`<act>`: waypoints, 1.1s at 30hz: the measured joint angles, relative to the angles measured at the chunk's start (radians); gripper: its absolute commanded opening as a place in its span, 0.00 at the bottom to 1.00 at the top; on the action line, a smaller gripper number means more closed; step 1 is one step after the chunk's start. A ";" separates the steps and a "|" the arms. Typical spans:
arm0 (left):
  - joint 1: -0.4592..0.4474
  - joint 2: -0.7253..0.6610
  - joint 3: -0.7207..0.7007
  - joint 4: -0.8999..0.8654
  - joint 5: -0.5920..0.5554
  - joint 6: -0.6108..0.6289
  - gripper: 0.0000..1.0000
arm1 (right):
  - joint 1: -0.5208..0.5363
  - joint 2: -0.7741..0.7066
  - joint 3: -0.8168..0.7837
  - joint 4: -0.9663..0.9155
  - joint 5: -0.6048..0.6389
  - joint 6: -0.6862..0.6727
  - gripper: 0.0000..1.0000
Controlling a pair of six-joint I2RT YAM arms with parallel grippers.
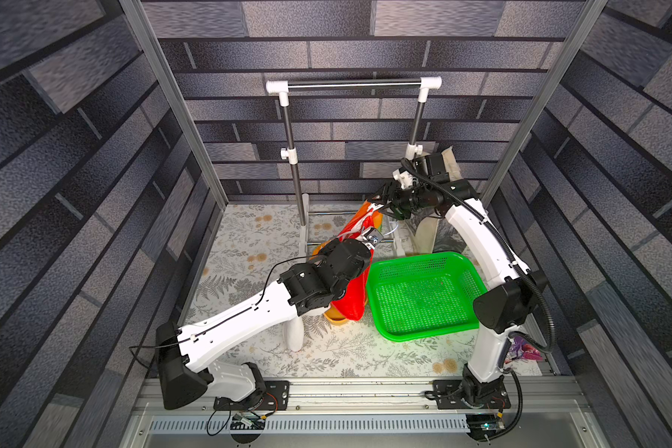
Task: Remove the clothespins securing jackets to the hanger
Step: Remove the clothespin from the hanger.
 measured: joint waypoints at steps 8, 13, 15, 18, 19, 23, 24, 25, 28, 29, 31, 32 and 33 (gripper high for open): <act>-0.002 0.000 -0.005 0.000 -0.011 0.000 0.00 | 0.000 0.000 0.000 0.029 0.002 0.040 0.39; -0.002 0.006 -0.005 0.000 -0.021 0.003 0.00 | 0.000 0.000 0.000 0.008 0.002 0.032 0.34; -0.002 0.009 -0.006 0.001 -0.022 0.009 0.00 | 0.000 0.000 -0.001 -0.002 0.002 0.029 0.30; -0.002 0.010 -0.007 0.001 -0.022 0.018 0.00 | 0.000 -0.004 -0.016 -0.008 0.003 0.024 0.21; -0.002 0.010 -0.007 0.000 -0.022 0.019 0.00 | 0.000 -0.006 -0.022 -0.009 0.005 0.028 0.17; -0.002 0.010 -0.007 -0.002 -0.022 0.019 0.00 | 0.000 -0.016 -0.044 -0.005 0.006 0.032 0.08; -0.002 0.010 -0.007 -0.002 -0.021 0.019 0.00 | 0.000 -0.019 -0.047 -0.004 0.009 0.032 0.08; -0.002 0.010 -0.007 -0.002 -0.021 0.019 0.00 | 0.000 -0.021 -0.047 -0.003 0.012 0.032 0.08; -0.002 0.010 -0.007 -0.002 -0.022 0.019 0.00 | -0.001 -0.029 -0.044 0.000 0.036 0.031 0.08; -0.002 0.010 -0.007 -0.003 -0.022 0.019 0.00 | -0.004 -0.031 -0.039 -0.001 0.047 0.031 0.07; -0.002 0.010 -0.007 -0.008 -0.022 0.019 0.00 | -0.006 -0.034 -0.013 -0.002 0.076 0.026 0.07; -0.002 0.010 -0.007 -0.011 -0.023 0.019 0.00 | -0.011 -0.036 0.002 -0.001 0.090 0.023 0.07; -0.002 0.010 -0.007 -0.012 -0.023 0.019 0.00 | -0.021 -0.040 0.024 0.000 0.108 0.020 0.07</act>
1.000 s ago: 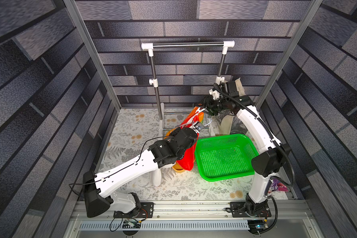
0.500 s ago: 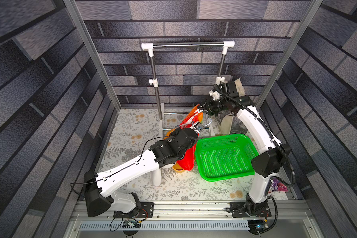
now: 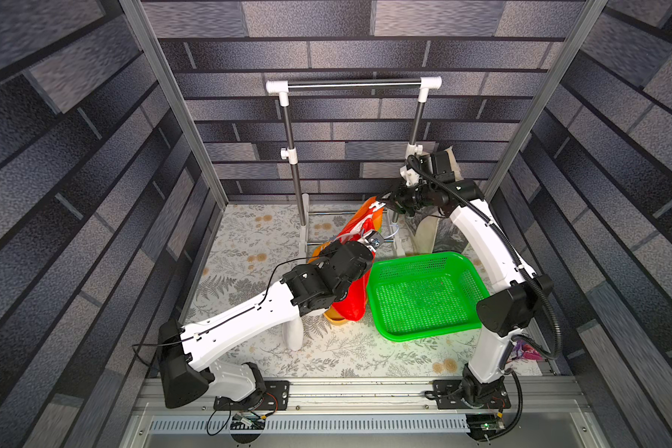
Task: Remove the clothespins securing jackets to the hanger
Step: Remove the clothespin from the hanger, then place the clothespin in the storage box.
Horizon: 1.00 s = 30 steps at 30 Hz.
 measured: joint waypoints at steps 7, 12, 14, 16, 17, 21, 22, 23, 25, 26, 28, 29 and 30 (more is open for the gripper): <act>0.045 -0.006 0.020 -0.026 0.011 -0.027 0.00 | -0.052 -0.086 0.090 0.002 0.085 -0.056 0.06; 0.145 -0.068 0.124 -0.051 0.077 -0.082 0.00 | -0.030 -0.245 -0.151 0.048 0.113 -0.077 0.07; 0.184 -0.109 0.183 -0.050 0.107 -0.104 0.00 | -0.005 -0.282 -0.257 0.070 0.129 -0.085 0.06; 0.227 -0.158 0.233 -0.042 0.140 -0.126 0.00 | 0.039 -0.291 -0.343 0.094 0.144 -0.097 0.06; 0.247 -0.183 0.253 -0.034 0.154 -0.134 0.00 | 0.071 -0.290 -0.381 0.111 0.151 -0.107 0.06; 0.287 -0.258 0.301 0.004 0.169 -0.132 0.00 | 0.202 -0.257 -0.488 0.177 0.156 -0.134 0.05; 0.289 -0.266 0.307 0.013 0.170 -0.128 0.00 | 0.227 -0.245 -0.507 0.199 0.154 -0.137 0.05; 0.291 -0.272 0.314 0.022 0.172 -0.121 0.00 | 0.251 -0.230 -0.526 0.222 0.150 -0.140 0.05; 0.291 -0.277 0.320 0.031 0.173 -0.105 0.00 | 0.279 -0.194 -0.556 0.265 0.144 -0.142 0.05; 0.291 -0.277 0.320 0.034 0.173 -0.097 0.00 | 0.287 -0.173 -0.571 0.293 0.140 -0.144 0.05; 0.293 -0.276 0.320 0.032 0.174 -0.088 0.00 | 0.302 -0.127 -0.591 0.341 0.125 -0.144 0.06; 0.295 -0.275 0.320 0.030 0.177 -0.086 0.00 | 0.312 -0.100 -0.593 0.358 0.119 -0.144 0.08; 0.298 -0.275 0.320 0.027 0.179 -0.086 0.00 | 0.317 -0.072 -0.592 0.376 0.114 -0.145 0.13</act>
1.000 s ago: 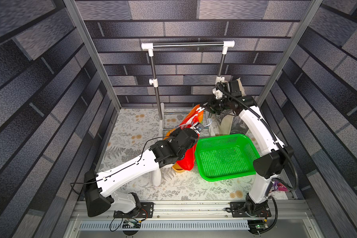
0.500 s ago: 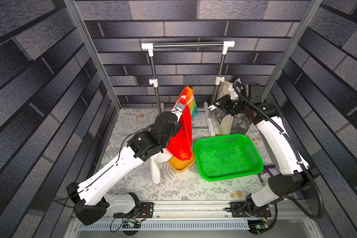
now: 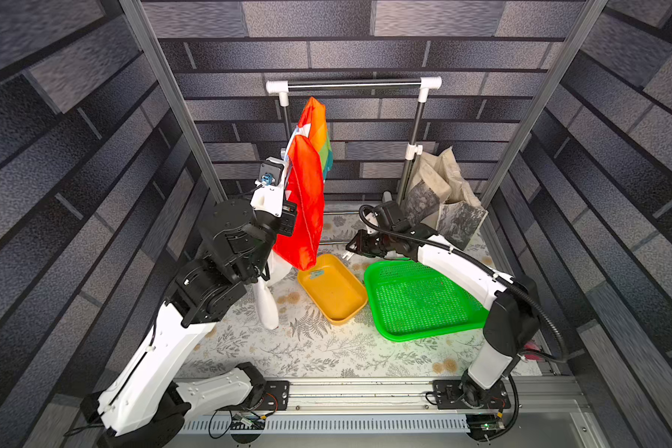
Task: Remove the clothespins securing jackets to the hanger
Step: Place the clothespin in the storage box.
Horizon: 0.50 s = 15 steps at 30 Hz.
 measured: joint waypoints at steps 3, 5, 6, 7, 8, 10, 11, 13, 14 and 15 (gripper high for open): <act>0.000 0.000 0.000 -0.003 0.005 0.000 0.00 | 0.014 0.063 0.000 0.032 -0.018 -0.003 0.49; 0.002 0.000 -0.002 -0.006 0.013 -0.001 0.00 | 0.021 0.085 0.000 0.041 -0.027 -0.011 0.54; 0.006 0.000 -0.002 -0.009 0.022 -0.002 0.00 | 0.022 0.087 0.000 0.042 -0.028 -0.016 0.55; 0.010 0.000 -0.002 -0.013 0.031 -0.005 0.00 | 0.022 0.087 0.002 0.040 -0.027 -0.021 0.56; 0.014 0.000 -0.002 -0.018 0.040 -0.012 0.00 | 0.022 0.085 0.008 0.038 -0.021 -0.030 0.56; 0.021 0.002 -0.002 -0.031 0.066 -0.023 0.00 | 0.022 0.079 0.030 0.025 0.003 -0.054 0.57; 0.026 0.005 -0.002 -0.037 0.079 -0.030 0.00 | 0.022 0.073 0.045 0.013 0.022 -0.068 0.57; 0.034 0.013 -0.002 -0.054 0.105 -0.047 0.00 | 0.021 0.053 0.075 -0.016 0.067 -0.100 0.57; 0.039 0.019 -0.002 -0.064 0.119 -0.055 0.00 | 0.019 0.036 0.095 -0.039 0.097 -0.120 0.58; 0.045 0.026 -0.002 -0.077 0.137 -0.067 0.00 | 0.015 0.014 0.112 -0.056 0.125 -0.138 0.59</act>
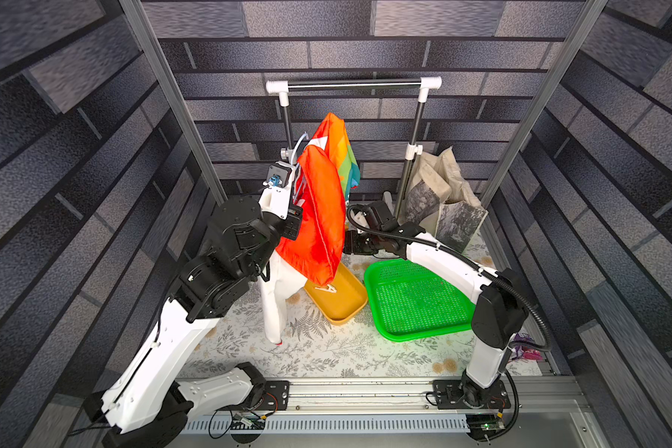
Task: Remove the clothespins securing jackets to the hanger
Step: Place the clothespin in the storage box, then remove the jacket from the hanger.
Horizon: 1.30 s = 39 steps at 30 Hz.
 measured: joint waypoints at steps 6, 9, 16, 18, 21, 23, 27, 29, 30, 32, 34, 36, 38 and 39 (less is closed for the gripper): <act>0.020 0.043 0.000 -0.085 0.098 -0.063 0.00 | -0.051 -0.203 0.087 -0.055 0.138 -0.107 0.67; 0.030 0.071 0.001 -0.123 0.166 -0.094 0.00 | -0.073 -0.290 0.142 -0.043 0.138 -0.152 0.68; 0.043 0.178 0.038 -0.190 0.320 -0.137 0.00 | -0.020 -0.343 0.138 0.036 0.059 -0.220 0.70; 0.047 0.199 0.046 -0.198 0.353 -0.142 0.00 | 0.000 -0.336 0.121 0.036 0.047 -0.239 0.70; 0.056 0.218 0.060 -0.205 0.402 -0.156 0.00 | 0.019 -0.325 0.098 0.036 0.046 -0.258 0.70; 0.065 0.224 0.072 -0.210 0.434 -0.165 0.00 | 0.027 -0.319 0.084 0.038 0.047 -0.264 0.70; 0.083 0.227 0.092 -0.212 0.492 -0.186 0.00 | 0.035 -0.317 0.052 0.048 0.051 -0.264 0.71; 0.087 0.230 0.101 -0.216 0.516 -0.195 0.00 | 0.035 -0.317 0.039 0.055 0.062 -0.264 0.72; 0.088 0.232 0.105 -0.219 0.527 -0.199 0.00 | 0.035 -0.317 0.034 0.060 0.066 -0.264 0.72; 0.090 0.238 0.111 -0.224 0.547 -0.212 0.00 | 0.037 -0.315 0.032 0.070 0.076 -0.264 0.73; 0.090 0.247 0.115 -0.232 0.559 -0.218 0.00 | 0.039 -0.312 0.032 0.087 0.081 -0.263 0.75; 0.090 0.256 0.117 -0.239 0.573 -0.224 0.00 | 0.043 -0.306 0.033 0.102 0.087 -0.260 0.76; 0.090 0.265 0.118 -0.243 0.581 -0.229 0.00 | 0.050 -0.296 0.039 0.110 0.097 -0.259 0.74; 0.090 0.268 0.119 -0.245 0.584 -0.232 0.00 | 0.053 -0.290 0.043 0.111 0.105 -0.260 0.73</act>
